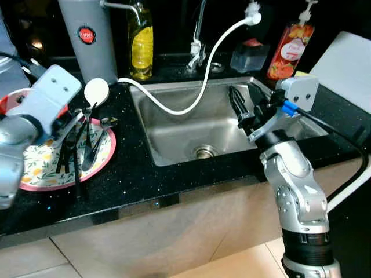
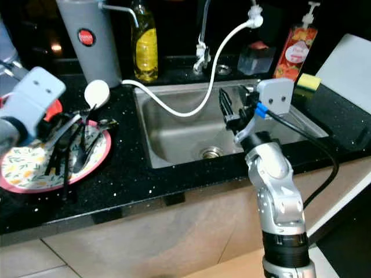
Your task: Kitchen organization
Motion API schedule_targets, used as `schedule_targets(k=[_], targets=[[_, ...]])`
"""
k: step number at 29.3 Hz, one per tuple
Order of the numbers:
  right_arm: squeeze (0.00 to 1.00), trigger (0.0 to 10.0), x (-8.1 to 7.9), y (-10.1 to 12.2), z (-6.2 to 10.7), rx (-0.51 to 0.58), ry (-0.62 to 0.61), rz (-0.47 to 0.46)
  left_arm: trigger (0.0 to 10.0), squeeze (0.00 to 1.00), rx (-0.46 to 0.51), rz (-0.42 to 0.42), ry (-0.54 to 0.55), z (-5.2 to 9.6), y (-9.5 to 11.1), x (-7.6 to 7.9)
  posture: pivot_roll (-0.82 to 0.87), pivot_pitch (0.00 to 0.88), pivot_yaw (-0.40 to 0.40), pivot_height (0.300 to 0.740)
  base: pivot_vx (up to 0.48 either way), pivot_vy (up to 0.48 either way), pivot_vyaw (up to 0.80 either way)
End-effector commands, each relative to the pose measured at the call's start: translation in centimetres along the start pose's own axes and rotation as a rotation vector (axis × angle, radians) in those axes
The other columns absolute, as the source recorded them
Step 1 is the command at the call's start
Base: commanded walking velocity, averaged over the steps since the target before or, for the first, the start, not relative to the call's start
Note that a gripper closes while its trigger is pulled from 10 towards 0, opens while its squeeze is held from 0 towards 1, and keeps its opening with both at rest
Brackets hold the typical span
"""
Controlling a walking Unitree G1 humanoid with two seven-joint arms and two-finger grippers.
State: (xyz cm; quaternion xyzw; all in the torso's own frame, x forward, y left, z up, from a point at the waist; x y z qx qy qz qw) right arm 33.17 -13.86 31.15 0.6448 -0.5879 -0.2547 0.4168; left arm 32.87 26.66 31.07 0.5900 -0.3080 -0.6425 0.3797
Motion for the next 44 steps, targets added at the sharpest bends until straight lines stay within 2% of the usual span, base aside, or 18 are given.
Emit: schedule_targets(k=[1,9,10,14,17,18,23,24,25,26,27,28,29,31,33,37,38,44], targets=[[0.00,10.0,0.2,-0.5,0.3,-0.017,-0.013,-0.003,10.0,0.00,-0.037,0.035,-0.008,0.1,-0.6,0.0,-0.07,0.086,-0.043,0.740,0.000,0.000,0.00],[0.00,10.0,0.4,-0.5,0.3,-0.017,-0.017,-0.001,9.5,0.00,-0.092,0.134,-0.067,-0.2,-2.0,1.4,-0.08,0.088,-0.047,0.740,0.000,0.000,0.00],[0.00,10.0,0.4,-0.5,0.3,-0.017,-0.017,0.000,4.8,0.00,-0.101,0.127,-0.067,-0.2,-2.2,1.4,-0.08,0.089,-0.049,0.740,0.000,0.000,0.00],[0.00,10.0,0.4,-0.4,0.3,-0.017,-0.016,0.002,1.6,0.00,-0.119,0.103,-0.077,-0.2,-2.6,1.7,-0.08,0.091,-0.049,0.740,0.000,0.000,0.00],[0.00,10.0,0.5,-0.4,0.3,-0.017,-0.017,0.003,3.9,0.00,-0.053,0.084,-0.085,-0.2,-1.6,1.9,-0.08,0.093,-0.050,0.740,0.000,0.000,0.00],[0.00,10.0,0.5,-0.4,0.3,-0.017,-0.018,0.003,10.0,0.00,-0.028,0.080,-0.076,-0.1,-1.1,1.9,-0.08,0.094,-0.052,0.740,0.000,0.000,0.00],[0.00,10.0,0.5,-0.4,0.3,-0.019,-0.016,0.002,10.0,0.00,0.031,0.067,-0.037,-0.1,0.3,1.4,-0.08,0.094,-0.054,0.740,0.000,0.000,0.00],[0.00,10.0,0.4,-0.5,0.3,-0.020,-0.015,0.003,10.0,0.75,0.035,0.074,-0.031,-0.1,0.6,1.3,-0.08,0.094,-0.054,0.740,0.000,0.000,0.00],[0.00,10.0,0.4,-0.5,0.3,-0.020,-0.015,0.003,10.0,0.75,0.035,0.074,-0.031,-0.1,0.6,1.3,-0.08,0.094,-0.054,0.740,0.000,0.000,0.00],[0.00,10.0,0.4,-0.5,0.3,-0.020,-0.015,0.002,10.0,1.00,0.030,0.074,-0.020,-0.1,0.5,1.2,-0.08,0.095,-0.054,0.740,0.000,0.000,0.00],[0.00,10.0,0.4,-0.5,0.3,-0.020,-0.015,0.002,3.0,1.00,0.023,0.076,-0.019,-0.1,0.4,1.2,-0.08,0.095,-0.055,0.740,0.000,0.000,0.00],[0.00,10.0,0.4,-0.5,0.3,-0.020,-0.015,0.002,1.6,1.00,0.012,0.082,-0.018,-0.1,0.2,1.3,-0.08,0.095,-0.055,0.740,0.000,0.000,0.00],[0.00,10.0,0.4,-0.5,0.3,-0.020,-0.015,0.002,1.6,1.00,0.012,0.082,-0.018,-0.1,0.2,1.3,-0.08,0.095,-0.055,0.740,0.000,0.000,0.00],[0.00,10.0,0.4,-0.5,0.2,-0.020,-0.014,0.004,10.0,0.04,0.007,0.081,-0.029,-0.2,0.1,1.7,-0.08,0.095,-0.057,0.740,0.000,0.000,0.00],[0.00,10.0,0.4,-0.5,0.2,-0.021,-0.013,0.006,10.0,1.00,0.013,0.073,-0.044,-0.3,0.1,2.1,-0.08,0.095,-0.058,0.740,0.000,0.000,0.00],[0.00,10.0,0.4,-0.5,0.2,-0.021,-0.014,0.007,10.0,1.00,0.010,0.086,-0.048,-0.3,0.1,2.2,-0.09,0.095,-0.057,0.740,0.000,0.000,0.00],[0.00,10.0,0.4,-0.5,0.3,-0.021,-0.014,0.006,10.0,0.00,-0.002,0.086,-0.045,-0.3,0.0,2.2,-0.09,0.096,-0.056,0.740,0.000,0.000,0.00],[0.00,10.0,0.4,-0.5,0.3,-0.023,-0.016,0.007,10.0,0.00,-0.091,0.097,0.001,-0.7,-2.1,1.6,-0.09,0.097,-0.056,0.740,0.000,0.000,0.00]])
Point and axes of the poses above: a point about 5 cm out from each wrist's last joint towards the gripper, its own z axis pointing back from the gripper into the wrist, its own y axis along the axis of the wrist's last joint, x = y × z, the point moved 3 cm from there along -z, pointing out of the wrist towards the gripper, and after that the axes turned 9 degrees about z, right-handed, at the moved point
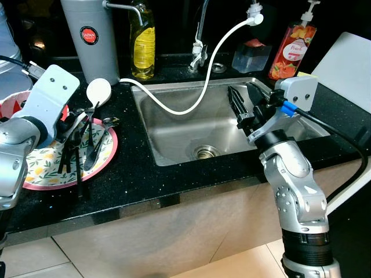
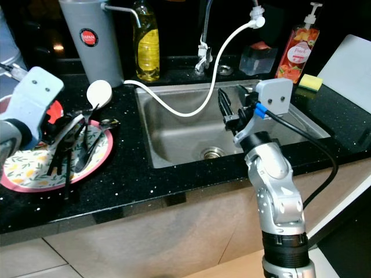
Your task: Kitchen organization
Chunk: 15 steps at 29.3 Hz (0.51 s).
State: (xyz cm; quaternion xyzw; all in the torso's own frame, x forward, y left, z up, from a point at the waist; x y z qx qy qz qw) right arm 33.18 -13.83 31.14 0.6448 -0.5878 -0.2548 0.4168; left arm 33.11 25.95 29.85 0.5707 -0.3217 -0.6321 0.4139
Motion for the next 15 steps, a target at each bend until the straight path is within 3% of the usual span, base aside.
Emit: schedule_targets(k=[1,2,3,4,5,7,8,15], targets=[[0.00,10.0,0.5,-0.5,0.3,-0.023,-0.016,0.007,9.5,0.00,-0.079,0.033,0.009,-0.5,-2.1,0.2,-0.09,0.097,-0.057,0.740,0.000,0.000,0.00],[0.00,10.0,0.5,-0.5,0.3,-0.023,-0.016,0.007,9.5,0.00,-0.089,0.043,0.009,-0.6,-2.4,0.2,-0.09,0.097,-0.057,0.740,0.000,0.000,0.00],[0.00,10.0,0.5,-0.5,0.3,-0.023,-0.015,0.006,7.4,0.00,-0.104,0.064,0.002,-0.7,-3.2,0.4,-0.09,0.098,-0.056,0.740,0.000,0.000,0.00],[0.00,10.0,0.5,-0.5,0.3,-0.023,-0.015,0.006,7.4,0.00,-0.107,0.067,-0.001,-0.8,-3.3,0.5,-0.09,0.098,-0.056,0.740,0.000,0.000,0.00],[0.00,10.0,0.5,-0.5,0.3,-0.023,-0.015,0.006,4.0,0.00,-0.110,0.065,0.001,-0.8,-3.5,0.5,-0.09,0.097,-0.059,0.740,0.000,0.000,0.00],[0.00,10.0,0.5,-0.5,0.3,-0.022,-0.015,0.007,4.0,0.00,-0.112,0.062,0.004,-0.8,-3.6,0.5,-0.09,0.097,-0.059,0.740,0.000,0.000,0.00],[0.00,10.0,0.5,-0.5,0.3,-0.022,-0.014,0.006,0.0,0.00,-0.116,0.062,0.011,-0.9,-3.7,0.4,-0.09,0.097,-0.059,0.740,0.000,0.000,0.00],[0.00,10.0,0.5,-0.4,0.2,-0.021,-0.012,0.005,0.0,0.00,-0.050,-0.006,0.030,-0.8,-2.6,0.2,-0.09,0.095,-0.061,0.740,0.000,0.000,0.00]])
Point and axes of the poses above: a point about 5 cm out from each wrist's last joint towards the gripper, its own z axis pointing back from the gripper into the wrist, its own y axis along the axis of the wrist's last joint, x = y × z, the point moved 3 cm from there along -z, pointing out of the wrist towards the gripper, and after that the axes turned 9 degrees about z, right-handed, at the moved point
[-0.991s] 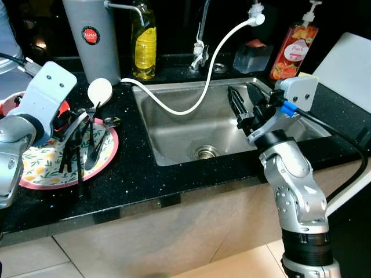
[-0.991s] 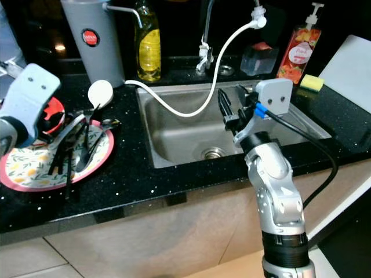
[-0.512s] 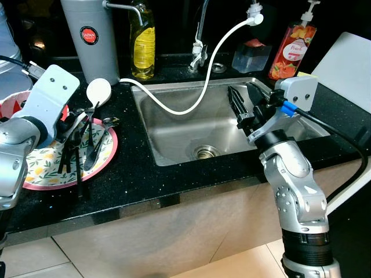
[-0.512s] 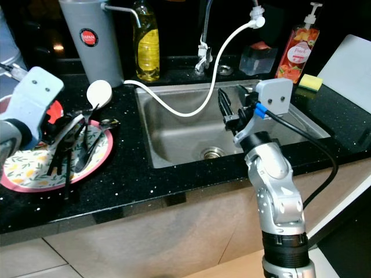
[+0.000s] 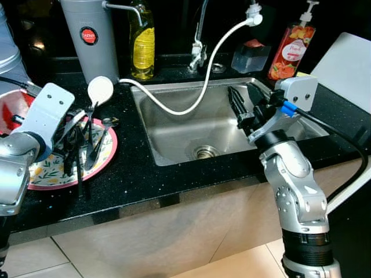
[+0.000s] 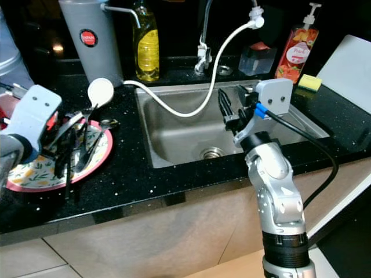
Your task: Kitchen organization
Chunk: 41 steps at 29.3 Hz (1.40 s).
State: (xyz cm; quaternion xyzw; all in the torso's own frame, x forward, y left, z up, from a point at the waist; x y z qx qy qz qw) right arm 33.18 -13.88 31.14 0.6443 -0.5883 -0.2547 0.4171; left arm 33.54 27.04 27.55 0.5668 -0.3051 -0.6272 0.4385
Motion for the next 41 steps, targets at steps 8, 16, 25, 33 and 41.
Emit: schedule_targets(k=[8,16,25,33,41], targets=[[0.00,10.0,0.3,-0.5,0.2,-0.021,-0.011,0.001,0.0,0.00,0.067,-0.060,0.020,0.2,1.3,-0.1,-0.09,0.097,-0.061,0.740,0.000,0.000,0.00],[0.00,10.0,0.3,-0.5,0.2,-0.021,-0.011,0.000,10.0,0.00,0.337,-0.166,0.113,1.3,6.3,-1.1,-0.09,0.095,-0.060,0.740,0.000,0.000,0.00],[0.00,10.0,0.5,0.0,0.0,-0.005,-0.015,-0.017,10.0,0.00,0.465,-0.313,-0.022,2.1,7.7,1.6,-0.08,0.090,-0.059,0.740,0.000,0.000,0.00],[0.00,10.0,-0.7,1.3,-0.7,0.036,0.053,-0.124,10.0,0.00,0.551,-0.492,-0.248,1.7,7.9,7.9,-0.09,0.081,-0.062,0.740,0.000,0.000,0.00],[0.00,10.0,-3.1,1.6,-0.9,0.036,0.194,-0.075,10.0,0.00,0.648,-0.677,-0.456,2.1,8.1,13.7,-0.09,0.077,-0.063,0.740,0.000,0.000,0.00]])
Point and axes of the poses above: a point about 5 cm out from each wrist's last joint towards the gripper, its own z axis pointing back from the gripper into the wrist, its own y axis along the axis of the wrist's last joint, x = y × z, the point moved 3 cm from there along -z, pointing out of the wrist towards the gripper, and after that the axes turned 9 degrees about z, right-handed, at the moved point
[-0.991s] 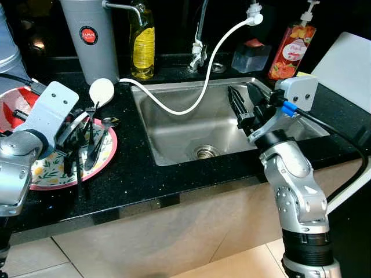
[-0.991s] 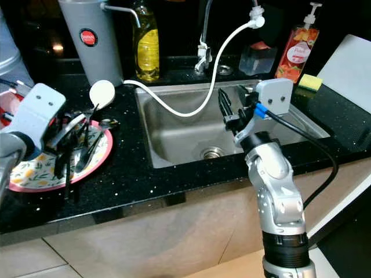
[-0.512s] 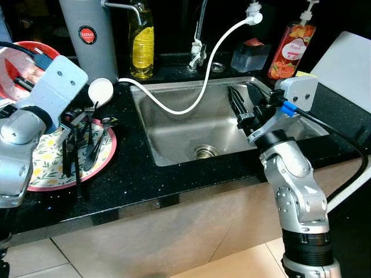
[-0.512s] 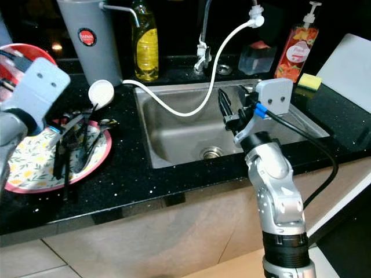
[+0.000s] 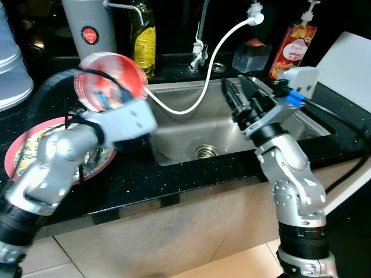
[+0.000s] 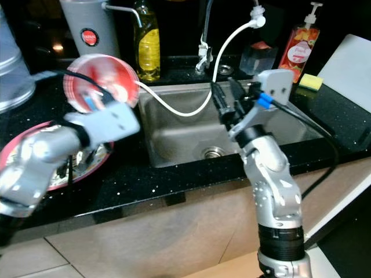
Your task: Kitchen organization
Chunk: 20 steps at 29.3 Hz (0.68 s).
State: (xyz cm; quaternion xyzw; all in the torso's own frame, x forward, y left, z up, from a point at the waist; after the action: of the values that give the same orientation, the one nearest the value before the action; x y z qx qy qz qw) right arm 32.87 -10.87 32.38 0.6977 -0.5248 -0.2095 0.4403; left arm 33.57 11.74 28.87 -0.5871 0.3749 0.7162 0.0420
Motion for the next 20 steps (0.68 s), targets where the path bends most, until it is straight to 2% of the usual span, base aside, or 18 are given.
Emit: schedule_targets(k=[1,4,8,12,15,16,20], targets=[[0.00,10.0,-0.4,0.2,0.2,-0.002,0.028,0.019,10.0,0.00,0.022,-0.039,-0.013,-0.3,0.5,0.2,-0.09,0.077,-0.063,0.740,0.000,0.000,0.00],[0.00,10.0,-2.3,-0.7,0.5,-0.049,0.144,0.028,10.0,0.00,0.095,-0.115,-0.062,-1.4,2.0,1.3,-0.10,0.076,-0.066,0.740,0.000,0.000,0.00],[0.00,10.0,-3.0,-1.2,0.6,-0.078,0.192,0.002,10.0,0.00,0.155,-0.160,-0.092,-2.0,2.9,2.3,-0.10,0.076,-0.069,0.740,0.000,0.000,0.00],[0.00,10.0,-3.3,-1.6,0.7,-0.109,0.217,-0.001,10.0,0.00,0.200,-0.193,-0.089,-2.3,3.7,2.6,-0.10,0.075,-0.070,0.740,0.000,0.000,0.00],[0.00,10.0,-2.7,-2.3,0.4,-0.140,0.162,0.003,10.0,0.00,0.239,-0.211,-0.085,-2.6,4.5,2.9,-0.10,0.076,-0.073,0.740,0.000,0.000,0.00],[0.00,10.0,-1.5,-2.6,0.1,-0.158,0.074,0.028,10.0,0.00,0.250,-0.221,-0.078,-2.8,4.7,2.8,-0.10,0.076,-0.076,0.740,0.000,0.000,0.00],[0.00,10.0,-0.1,-2.4,-0.1,-0.149,-0.010,0.055,10.0,0.00,0.250,-0.229,-0.072,-2.9,4.7,2.8,-0.10,0.077,-0.076,0.740,0.000,0.000,0.00]])
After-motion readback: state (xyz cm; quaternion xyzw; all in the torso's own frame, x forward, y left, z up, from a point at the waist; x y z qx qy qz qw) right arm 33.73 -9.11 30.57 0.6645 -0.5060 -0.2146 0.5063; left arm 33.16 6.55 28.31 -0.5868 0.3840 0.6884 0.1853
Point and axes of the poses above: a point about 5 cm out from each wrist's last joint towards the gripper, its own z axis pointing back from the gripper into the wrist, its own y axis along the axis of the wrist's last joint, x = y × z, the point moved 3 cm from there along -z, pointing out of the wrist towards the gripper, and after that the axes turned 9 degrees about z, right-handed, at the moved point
